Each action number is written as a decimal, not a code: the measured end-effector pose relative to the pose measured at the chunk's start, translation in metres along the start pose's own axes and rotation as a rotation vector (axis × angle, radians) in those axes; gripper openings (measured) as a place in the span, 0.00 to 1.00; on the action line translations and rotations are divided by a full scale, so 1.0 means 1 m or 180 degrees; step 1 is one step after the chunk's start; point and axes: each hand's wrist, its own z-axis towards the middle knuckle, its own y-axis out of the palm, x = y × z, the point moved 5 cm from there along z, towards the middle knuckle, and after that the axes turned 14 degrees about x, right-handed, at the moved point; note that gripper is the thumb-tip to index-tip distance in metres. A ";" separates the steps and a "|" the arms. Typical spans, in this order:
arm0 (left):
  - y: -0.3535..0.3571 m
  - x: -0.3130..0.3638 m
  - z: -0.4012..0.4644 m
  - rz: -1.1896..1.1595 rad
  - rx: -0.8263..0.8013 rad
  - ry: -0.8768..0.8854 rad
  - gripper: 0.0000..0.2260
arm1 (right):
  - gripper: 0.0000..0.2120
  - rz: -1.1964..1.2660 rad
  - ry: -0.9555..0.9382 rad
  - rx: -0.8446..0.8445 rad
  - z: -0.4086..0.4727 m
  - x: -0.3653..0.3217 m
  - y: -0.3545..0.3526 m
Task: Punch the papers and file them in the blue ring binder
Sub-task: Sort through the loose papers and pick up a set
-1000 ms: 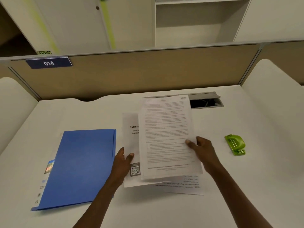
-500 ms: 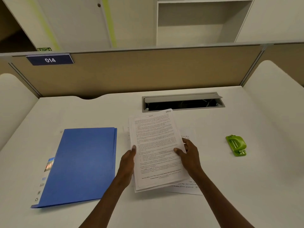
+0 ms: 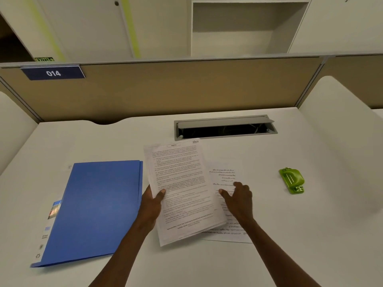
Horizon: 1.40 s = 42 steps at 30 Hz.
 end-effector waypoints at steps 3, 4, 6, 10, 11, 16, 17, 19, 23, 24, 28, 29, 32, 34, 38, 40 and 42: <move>-0.014 -0.004 0.006 0.0080 0.0118 0.0026 0.13 | 0.35 -0.0969 -0.0138 0.0112 -0.001 0.014 -0.002; -0.019 -0.005 0.008 0.0089 0.0151 0.0041 0.13 | 0.36 -0.1113 -0.0139 0.0089 -0.003 0.017 -0.001; -0.026 -0.006 0.011 0.0119 0.0225 0.0081 0.13 | 0.39 -0.1233 -0.0096 0.0049 -0.005 0.021 0.003; -0.036 -0.006 0.015 0.0153 0.0269 0.0167 0.14 | 0.40 -0.1335 0.0085 0.0041 0.000 0.018 0.004; -0.038 -0.005 0.015 0.0160 0.0276 0.0179 0.14 | 0.40 -0.1382 0.0151 0.0015 0.003 0.016 0.004; -0.048 0.002 0.016 0.0202 0.0310 0.0249 0.14 | 0.40 -0.1214 0.0649 -0.0211 0.013 0.018 0.005; -0.049 0.004 0.017 0.0215 0.0319 0.0259 0.14 | 0.41 -0.1134 0.0733 -0.0227 0.014 0.019 0.004; -0.054 0.007 0.018 0.0251 0.0333 0.0282 0.14 | 0.43 -0.1022 0.0804 -0.0262 0.015 0.022 0.003; -0.065 0.011 0.021 0.0338 0.0372 0.0346 0.14 | 0.45 -0.0661 0.1021 -0.0245 0.013 0.028 -0.003; -0.067 0.012 0.023 0.0347 0.0390 0.0362 0.14 | 0.41 -0.0551 0.1044 -0.0169 0.012 0.030 -0.006; -0.072 0.019 0.030 0.0393 0.0393 0.0421 0.15 | 0.17 -0.0272 0.0657 0.0191 0.014 0.024 -0.023; -0.073 0.021 0.032 0.0398 0.0391 0.0428 0.15 | 0.12 -0.0238 0.0495 0.0283 0.014 0.019 -0.029; -0.073 0.026 0.037 0.0403 0.0407 0.0442 0.15 | 0.03 -0.0106 0.0091 0.0564 0.015 -0.004 -0.055; -0.071 0.029 0.039 0.0380 0.0388 0.0469 0.15 | 0.07 0.0028 -0.0151 0.0785 0.016 -0.023 -0.077; -0.070 0.028 0.037 0.0300 0.0347 0.0424 0.16 | 0.06 0.0480 -0.0704 0.1010 0.019 -0.065 -0.119; -0.069 0.028 0.035 0.0235 0.0280 0.0395 0.16 | 0.06 0.0879 -0.0718 0.0859 0.019 -0.083 -0.129; -0.065 0.030 0.033 0.0158 0.0191 0.0356 0.17 | 0.07 0.1301 -0.0575 0.0544 0.017 -0.097 -0.128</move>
